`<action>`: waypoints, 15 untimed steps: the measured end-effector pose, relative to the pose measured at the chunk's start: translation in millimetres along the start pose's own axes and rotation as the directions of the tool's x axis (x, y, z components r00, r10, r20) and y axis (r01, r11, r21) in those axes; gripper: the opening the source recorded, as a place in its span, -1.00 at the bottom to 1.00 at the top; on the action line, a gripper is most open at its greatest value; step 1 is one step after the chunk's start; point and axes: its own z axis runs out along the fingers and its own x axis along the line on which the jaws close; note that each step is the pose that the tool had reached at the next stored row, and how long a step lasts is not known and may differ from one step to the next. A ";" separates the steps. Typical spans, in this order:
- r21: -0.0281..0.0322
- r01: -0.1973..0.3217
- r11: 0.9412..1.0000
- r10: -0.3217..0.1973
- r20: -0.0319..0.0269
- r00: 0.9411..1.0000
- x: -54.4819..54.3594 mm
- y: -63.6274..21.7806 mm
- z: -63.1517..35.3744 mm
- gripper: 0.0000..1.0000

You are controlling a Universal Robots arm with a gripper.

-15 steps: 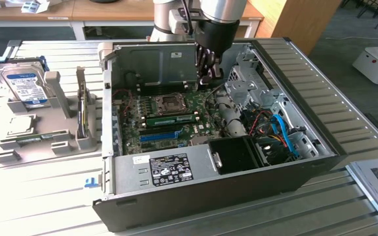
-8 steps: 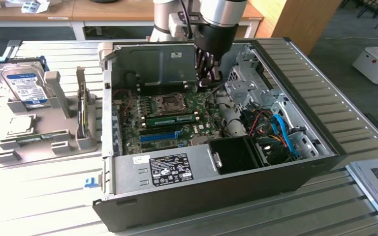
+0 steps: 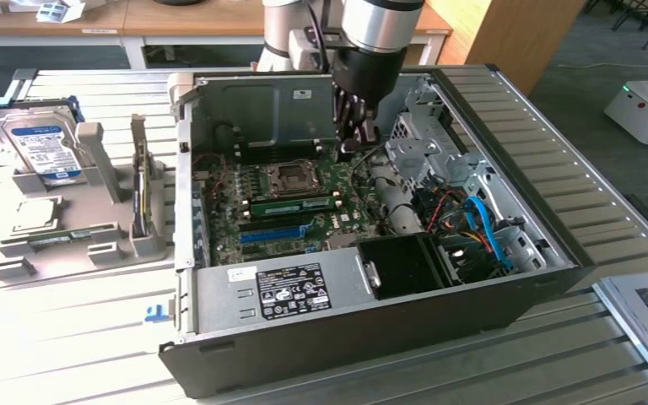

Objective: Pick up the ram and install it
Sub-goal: 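Press down the ram until it locks into place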

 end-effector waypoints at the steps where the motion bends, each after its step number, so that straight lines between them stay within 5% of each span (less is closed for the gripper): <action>1: 0.000 0.000 1.000 0.000 0.000 1.000 0.0 0.0 0.7 -0.80; 15: 0.000 0.000 1.000 0.000 0.000 1.000 0.3 -0.5 13.0 -0.80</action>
